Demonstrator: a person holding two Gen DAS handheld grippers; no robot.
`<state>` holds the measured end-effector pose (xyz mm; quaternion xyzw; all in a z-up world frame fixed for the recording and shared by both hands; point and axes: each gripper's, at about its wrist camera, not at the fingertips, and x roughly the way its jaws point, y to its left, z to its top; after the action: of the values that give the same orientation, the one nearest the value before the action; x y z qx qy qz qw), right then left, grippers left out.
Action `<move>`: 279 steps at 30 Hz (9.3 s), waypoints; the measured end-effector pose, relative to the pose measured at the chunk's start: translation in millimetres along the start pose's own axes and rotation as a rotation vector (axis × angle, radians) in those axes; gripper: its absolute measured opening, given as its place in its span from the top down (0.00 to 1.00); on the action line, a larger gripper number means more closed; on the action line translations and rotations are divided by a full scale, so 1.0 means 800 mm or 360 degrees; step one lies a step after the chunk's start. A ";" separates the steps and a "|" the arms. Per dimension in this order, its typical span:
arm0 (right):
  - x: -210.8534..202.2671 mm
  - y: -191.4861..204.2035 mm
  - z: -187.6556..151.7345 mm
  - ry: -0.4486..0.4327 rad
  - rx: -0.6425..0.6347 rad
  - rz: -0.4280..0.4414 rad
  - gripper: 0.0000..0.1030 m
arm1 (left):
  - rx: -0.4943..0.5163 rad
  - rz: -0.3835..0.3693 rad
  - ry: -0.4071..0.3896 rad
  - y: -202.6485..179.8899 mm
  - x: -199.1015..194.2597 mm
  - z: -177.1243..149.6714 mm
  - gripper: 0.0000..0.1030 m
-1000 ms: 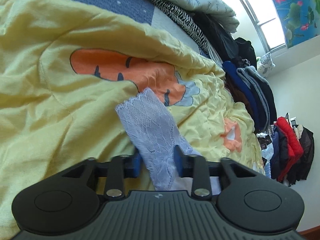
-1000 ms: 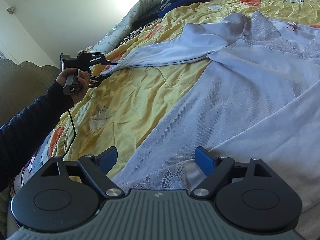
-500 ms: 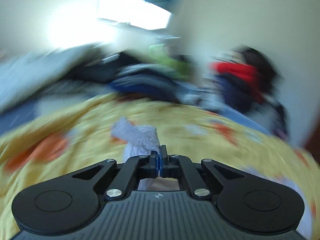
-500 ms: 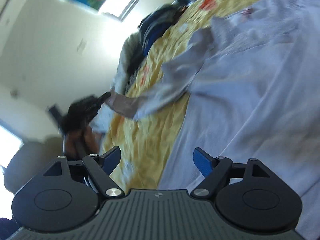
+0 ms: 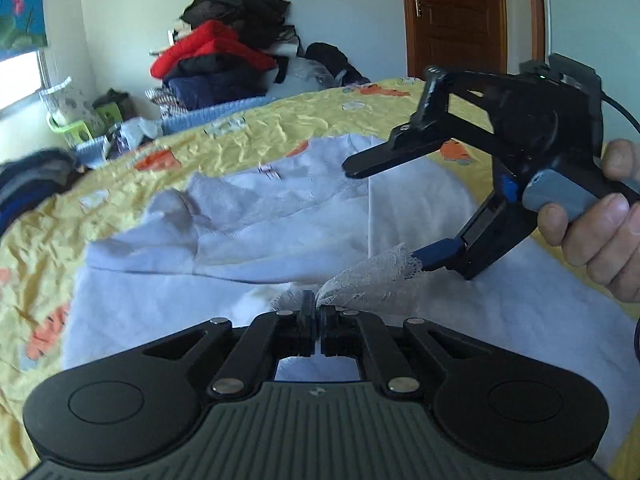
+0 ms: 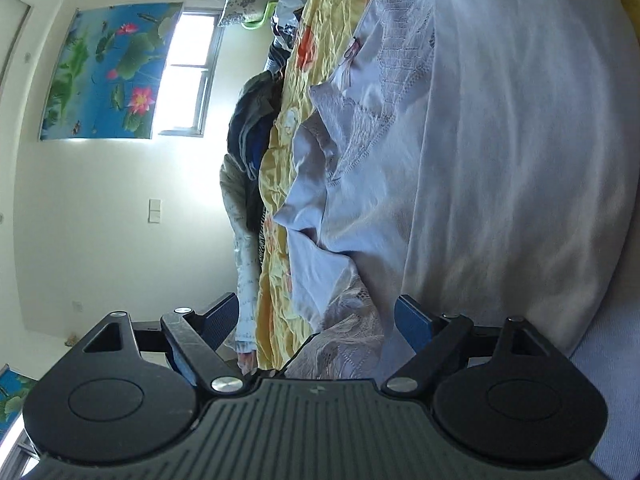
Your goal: Fold small clothes
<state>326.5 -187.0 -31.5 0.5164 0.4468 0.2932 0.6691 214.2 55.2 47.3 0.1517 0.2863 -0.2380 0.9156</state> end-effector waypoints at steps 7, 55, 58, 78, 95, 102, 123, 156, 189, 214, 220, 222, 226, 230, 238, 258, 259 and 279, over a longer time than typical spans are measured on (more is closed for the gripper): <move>0.005 0.006 -0.013 0.0158 -0.0032 -0.0064 0.19 | -0.0146 -0.0134 0.0261 0.007 -0.009 -0.016 0.90; -0.252 0.031 -0.089 -0.0196 -0.0098 -0.0279 0.94 | -0.0567 0.0094 -0.0055 0.003 -0.116 -0.047 0.14; -0.250 -0.011 -0.111 -0.0174 0.0052 -0.0324 0.94 | -0.0564 0.0071 -0.0036 -0.004 -0.106 -0.043 0.14; -0.236 -0.080 -0.084 -0.0218 0.0168 -0.0446 0.70 | -0.0527 0.0074 0.0031 -0.022 -0.101 -0.045 0.14; -0.236 -0.049 -0.098 -0.0197 0.0265 -0.0145 0.93 | -0.0528 0.0052 0.0018 -0.026 -0.108 -0.048 0.14; -0.224 -0.052 -0.119 -0.0134 0.0362 -0.0063 0.93 | -0.0534 0.0045 0.0011 -0.025 -0.108 -0.049 0.14; -0.213 -0.042 -0.141 -0.0124 0.0295 -0.0231 0.60 | -0.0495 0.0105 0.0009 -0.035 -0.104 -0.048 0.14; -0.106 -0.058 -0.178 -0.0646 0.0610 -0.0392 0.50 | -0.0590 0.0232 -0.0117 0.056 -0.002 0.011 0.14; -0.110 0.050 0.096 -0.0477 -0.0490 -0.0348 0.35 | -0.0844 0.0419 0.0041 0.168 0.130 0.096 0.17; -0.134 0.012 0.116 -0.0297 -0.0566 -0.0569 0.31 | -0.0614 0.0533 -0.0009 0.141 0.093 0.052 0.11; -0.207 -0.016 -0.029 0.0042 -0.0547 -0.0601 0.29 | -0.0699 0.0228 0.0105 0.069 -0.034 -0.044 0.11; -0.224 -0.030 -0.058 0.0062 -0.0478 -0.0627 0.30 | -0.0774 0.0157 0.0187 0.049 -0.058 -0.070 0.11; -0.256 -0.051 -0.093 0.0036 -0.0247 -0.0487 0.30 | -0.0945 0.0029 0.0301 0.023 -0.091 -0.106 0.11; -0.254 -0.066 -0.113 0.0098 -0.0087 -0.0406 0.30 | -0.1056 -0.0056 0.0337 0.008 -0.103 -0.129 0.08; -0.242 -0.071 -0.134 0.0167 -0.0002 -0.0273 0.28 | -0.1445 -0.0280 0.0309 0.022 -0.115 -0.150 0.02; -0.223 -0.109 -0.139 0.0259 0.0247 -0.0071 0.71 | -0.1582 -0.0377 0.0569 0.054 -0.089 -0.141 0.69; -0.226 -0.110 -0.137 0.0235 0.0260 -0.0033 0.69 | -0.1602 -0.0358 0.0593 0.056 -0.086 -0.144 0.80; -0.235 -0.068 -0.127 -0.0028 0.0114 0.0034 0.93 | -0.1564 -0.0370 0.0444 0.072 -0.105 -0.108 0.97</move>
<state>150.7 -319.9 -35.0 0.5473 0.4454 0.2796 0.6511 144.8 168.6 37.4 -0.2985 0.4983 -0.1531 0.7995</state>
